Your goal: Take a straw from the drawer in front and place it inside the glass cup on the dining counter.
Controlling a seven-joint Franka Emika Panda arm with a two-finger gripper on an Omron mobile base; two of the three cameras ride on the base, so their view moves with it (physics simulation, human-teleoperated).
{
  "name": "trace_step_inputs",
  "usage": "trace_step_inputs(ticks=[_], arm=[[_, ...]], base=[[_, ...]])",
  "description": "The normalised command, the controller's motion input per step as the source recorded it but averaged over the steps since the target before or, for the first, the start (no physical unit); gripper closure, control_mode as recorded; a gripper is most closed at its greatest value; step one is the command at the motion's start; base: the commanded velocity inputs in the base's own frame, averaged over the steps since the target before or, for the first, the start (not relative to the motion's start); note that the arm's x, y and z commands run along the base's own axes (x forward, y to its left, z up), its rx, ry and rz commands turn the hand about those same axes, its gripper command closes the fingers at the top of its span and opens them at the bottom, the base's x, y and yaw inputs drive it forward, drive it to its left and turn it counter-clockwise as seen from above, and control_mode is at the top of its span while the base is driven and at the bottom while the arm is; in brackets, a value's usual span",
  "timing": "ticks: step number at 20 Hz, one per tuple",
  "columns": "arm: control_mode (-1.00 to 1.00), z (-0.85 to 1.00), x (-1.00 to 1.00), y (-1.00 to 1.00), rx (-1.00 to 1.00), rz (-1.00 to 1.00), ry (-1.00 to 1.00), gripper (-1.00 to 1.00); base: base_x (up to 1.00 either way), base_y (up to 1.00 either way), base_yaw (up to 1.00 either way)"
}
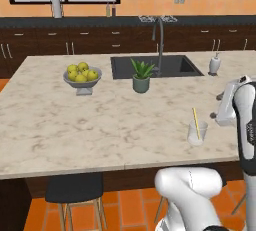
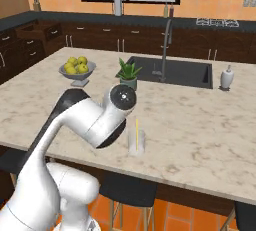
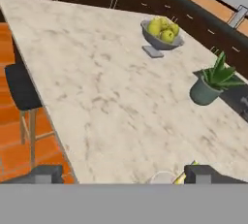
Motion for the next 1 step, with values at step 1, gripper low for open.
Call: trace_step_inputs(ticks=[1], arm=[[-1.0, 0.0, 0.0, 0.74, -0.23, -0.09, 0.38, -1.0]], base=[[0.0, 0.0, 0.0]])
